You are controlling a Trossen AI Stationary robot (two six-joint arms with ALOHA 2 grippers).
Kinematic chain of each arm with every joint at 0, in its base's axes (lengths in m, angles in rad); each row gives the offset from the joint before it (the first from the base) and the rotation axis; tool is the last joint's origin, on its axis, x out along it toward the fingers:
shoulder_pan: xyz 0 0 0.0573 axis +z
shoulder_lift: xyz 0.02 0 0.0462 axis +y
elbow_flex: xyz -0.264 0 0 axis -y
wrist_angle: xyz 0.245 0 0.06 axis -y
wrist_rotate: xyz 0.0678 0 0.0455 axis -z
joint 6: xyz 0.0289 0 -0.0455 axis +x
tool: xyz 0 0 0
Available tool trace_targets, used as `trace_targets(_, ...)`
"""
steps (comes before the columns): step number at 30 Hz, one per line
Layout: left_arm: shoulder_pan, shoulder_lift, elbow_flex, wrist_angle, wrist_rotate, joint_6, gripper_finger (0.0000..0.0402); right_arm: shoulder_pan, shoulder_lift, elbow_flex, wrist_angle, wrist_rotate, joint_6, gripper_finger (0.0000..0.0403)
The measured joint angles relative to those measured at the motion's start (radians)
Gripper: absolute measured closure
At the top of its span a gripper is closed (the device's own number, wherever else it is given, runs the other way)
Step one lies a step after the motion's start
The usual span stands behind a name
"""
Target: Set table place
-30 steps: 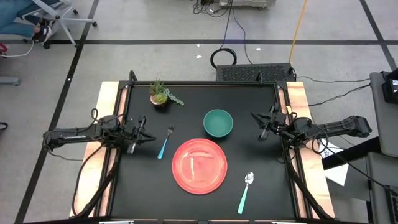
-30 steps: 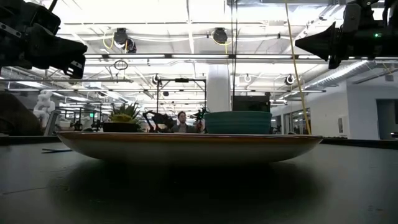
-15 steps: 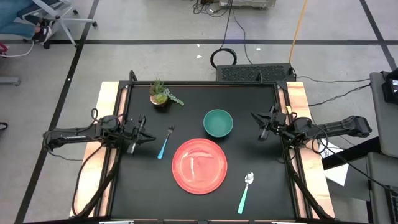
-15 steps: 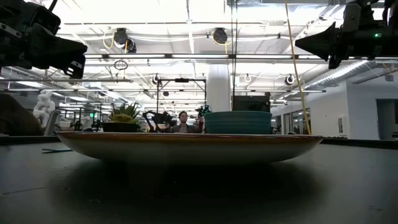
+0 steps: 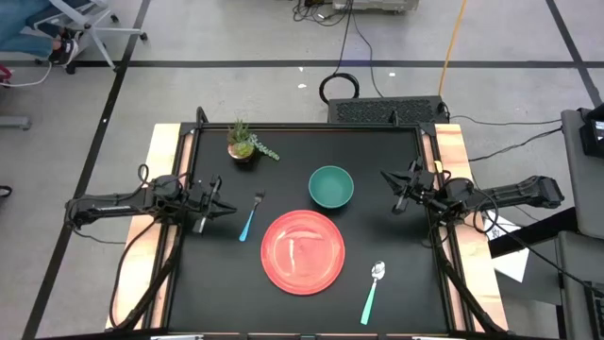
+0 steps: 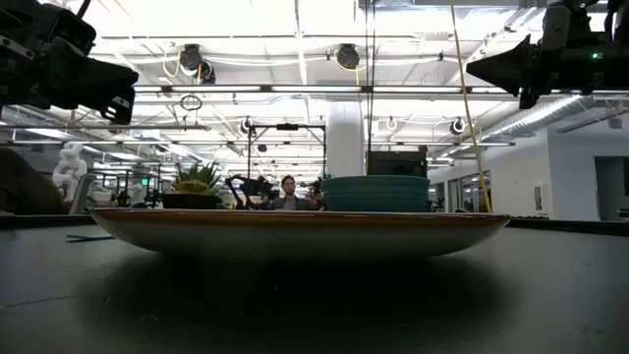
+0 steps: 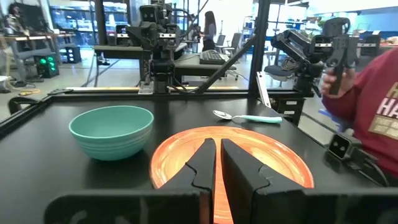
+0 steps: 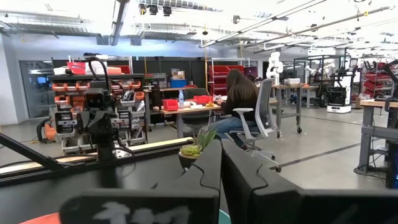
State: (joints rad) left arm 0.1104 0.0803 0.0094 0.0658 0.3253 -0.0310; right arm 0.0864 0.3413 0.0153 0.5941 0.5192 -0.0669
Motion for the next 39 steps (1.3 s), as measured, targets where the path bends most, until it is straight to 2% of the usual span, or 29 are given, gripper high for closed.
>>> trace_targets(17,0.000,0.000,0.000,0.182,-0.076,-0.024,0.0371,0.000,0.000,0.000,0.000,0.000,0.002,0.0403)
trace_targets(24,0.000,0.000,0.000,0.190,-0.179,-0.038,0.0371,0.000,0.000,0.000,0.000,0.000,0.001,0.0403)
trace_targets(29,0.000,0.000,0.000,0.277,-0.297,0.045,0.0371,0.000,0.000,0.000,0.008,0.000,-0.047,0.0403)
trace_targets(32,0.000,0.000,0.005,0.336,-0.331,0.108,0.0371,0.000,0.001,0.000,0.006,0.000,-0.072,0.0403)
trace_targets(35,0.000,0.000,0.048,0.327,-0.327,0.177,0.0371,0.000,0.001,0.000,0.008,0.000,-0.060,0.0403)
trace_targets(39,0.000,0.000,0.105,0.224,-0.330,0.181,0.0371,0.000,0.001,0.000,0.008,0.000,-0.073,0.0403)
